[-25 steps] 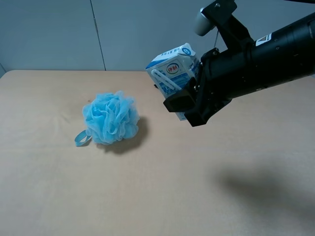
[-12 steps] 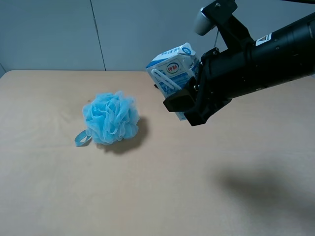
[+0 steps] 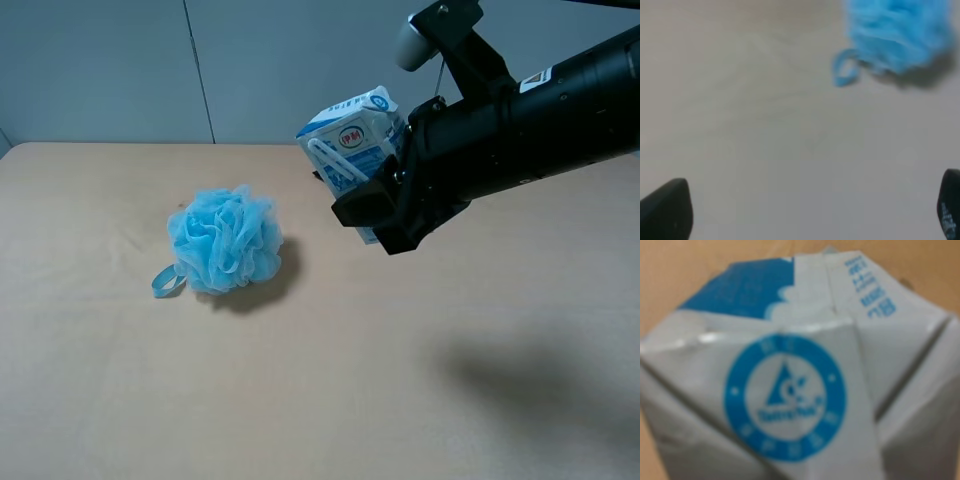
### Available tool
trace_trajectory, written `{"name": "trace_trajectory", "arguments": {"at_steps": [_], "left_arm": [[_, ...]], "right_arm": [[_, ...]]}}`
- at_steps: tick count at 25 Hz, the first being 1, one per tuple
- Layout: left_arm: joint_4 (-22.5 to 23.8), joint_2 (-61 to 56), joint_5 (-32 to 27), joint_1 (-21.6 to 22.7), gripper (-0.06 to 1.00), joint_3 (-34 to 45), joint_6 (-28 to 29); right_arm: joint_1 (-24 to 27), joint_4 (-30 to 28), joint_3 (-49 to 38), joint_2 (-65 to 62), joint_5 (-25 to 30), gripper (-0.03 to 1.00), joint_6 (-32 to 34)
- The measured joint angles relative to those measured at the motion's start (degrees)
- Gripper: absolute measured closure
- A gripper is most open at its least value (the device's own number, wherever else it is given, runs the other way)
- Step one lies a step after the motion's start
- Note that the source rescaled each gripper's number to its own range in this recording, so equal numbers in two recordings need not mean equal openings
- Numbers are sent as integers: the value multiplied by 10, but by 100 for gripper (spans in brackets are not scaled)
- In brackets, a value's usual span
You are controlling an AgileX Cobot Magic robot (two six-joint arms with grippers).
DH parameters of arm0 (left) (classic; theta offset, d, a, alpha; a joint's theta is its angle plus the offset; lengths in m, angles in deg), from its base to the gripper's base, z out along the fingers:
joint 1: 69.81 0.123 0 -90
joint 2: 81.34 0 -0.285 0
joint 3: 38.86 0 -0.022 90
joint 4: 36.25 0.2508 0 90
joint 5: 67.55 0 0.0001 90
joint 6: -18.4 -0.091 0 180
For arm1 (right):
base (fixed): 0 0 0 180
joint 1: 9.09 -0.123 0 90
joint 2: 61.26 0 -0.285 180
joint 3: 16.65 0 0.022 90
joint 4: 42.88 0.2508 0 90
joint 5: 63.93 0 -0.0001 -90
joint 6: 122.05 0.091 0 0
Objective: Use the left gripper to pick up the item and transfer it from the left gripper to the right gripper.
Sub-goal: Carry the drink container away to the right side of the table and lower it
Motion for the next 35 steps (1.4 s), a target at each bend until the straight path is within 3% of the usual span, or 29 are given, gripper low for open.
{"name": "trace_trajectory", "arguments": {"at_steps": [5,9,15,20,29,35], "left_arm": [[0,-21,5,98,-3,0,0],[0,-39,7,133,-3,0,0],[0,-39,8,137,-3,0,0],[0,-39,8,137,-3,0,0],[0,-39,8,137,-3,0,0],[0,-39,8,137,-3,0,0]], "right_arm": [[0,0,0,0,0,96,25],[0,-2,0,0,-10,96,58],[16,-49,0,7,-16,96,179],[93,-101,0,36,18,96,295],[252,-149,8,101,110,96,310],[275,-193,56,189,128,96,311]]}}
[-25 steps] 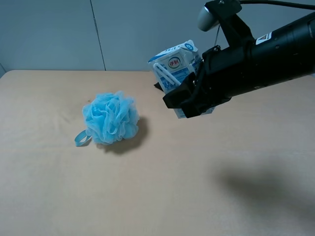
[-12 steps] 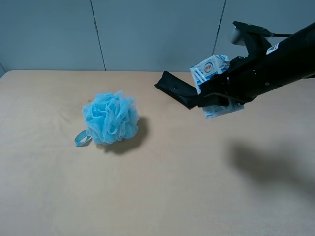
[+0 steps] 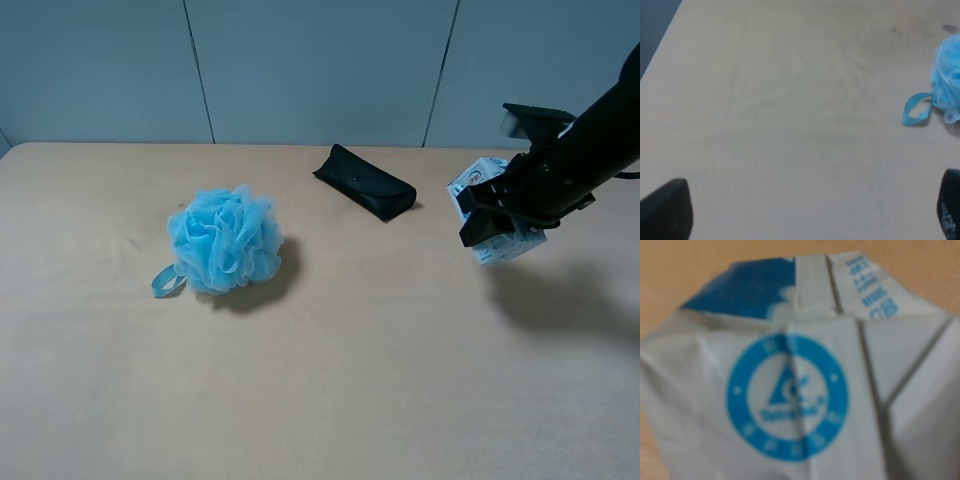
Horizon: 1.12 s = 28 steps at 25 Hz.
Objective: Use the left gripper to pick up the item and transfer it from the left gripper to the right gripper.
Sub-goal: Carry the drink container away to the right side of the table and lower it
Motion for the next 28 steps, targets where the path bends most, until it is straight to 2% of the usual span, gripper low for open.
{"name": "trace_trajectory", "arguments": {"at_steps": [7,16,25,26,28], "left_arm": [[0,0,0,0,-3,0,0],[0,0,0,0,-3,0,0],[0,0,0,0,-3,0,0],[0,0,0,0,-3,0,0],[0,0,0,0,-3,0,0]], "right_arm": [[0,-59,52,98,14,96,9],[0,-140,79,175,12,96,77],[0,-151,81,185,10,95,88],[0,-151,82,185,10,85,85],[0,-151,82,185,9,32,75]]}}
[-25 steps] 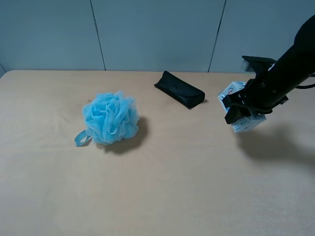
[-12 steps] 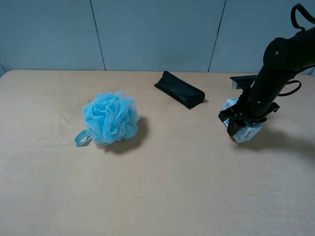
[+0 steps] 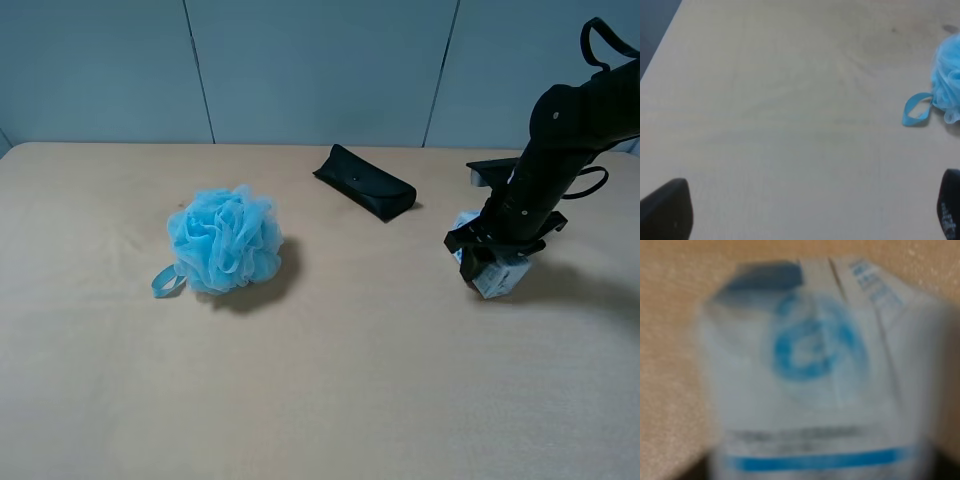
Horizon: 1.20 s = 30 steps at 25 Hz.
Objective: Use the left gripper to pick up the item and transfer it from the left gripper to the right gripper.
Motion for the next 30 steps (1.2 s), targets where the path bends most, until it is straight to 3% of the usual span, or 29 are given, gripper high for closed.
{"name": "trace_trajectory", "arguments": {"at_steps": [2,6,17,25,30], "left_arm": [[0,0,0,0,-3,0,0],[0,0,0,0,-3,0,0],[0,0,0,0,-3,0,0],[0,0,0,0,-3,0,0],[0,0,0,0,-3,0,0]], "right_arm": [[0,-1,0,0,0,11,-3],[0,2,1,0,7,-1,-3],[0,3,112,-71,177,-3,12],[0,5,120,-192,274,-3,31],[0,5,114,-263,295,-3,56]]}}
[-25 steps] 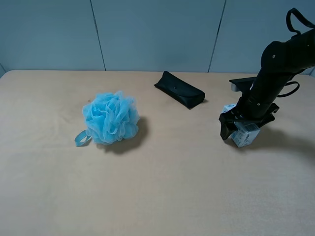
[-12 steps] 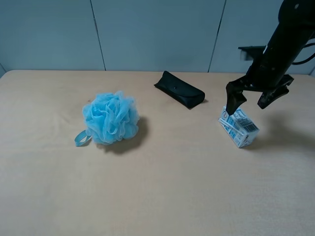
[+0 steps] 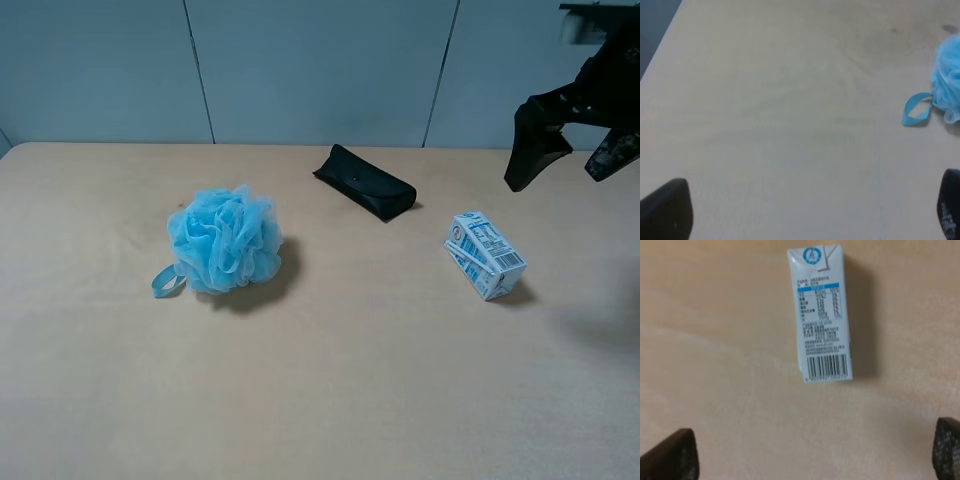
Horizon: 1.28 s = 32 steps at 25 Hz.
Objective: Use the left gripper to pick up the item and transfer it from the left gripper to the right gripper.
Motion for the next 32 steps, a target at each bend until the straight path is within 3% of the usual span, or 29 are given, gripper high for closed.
{"name": "trace_trajectory", "arguments": {"at_steps": [10,17,21,32], "left_arm": [[0,0,0,0,-3,0,0],[0,0,0,0,-3,0,0],[0,0,0,0,-3,0,0],[0,0,0,0,-3,0,0]], "right_arm": [[0,2,-137,-202,-5,-3,17],[0,-4,-302,-383,-90,-3,17],[0,-16,-377,-491,-102,-3,17],[0,-29,-445,-782,-105,-3,17]]}}
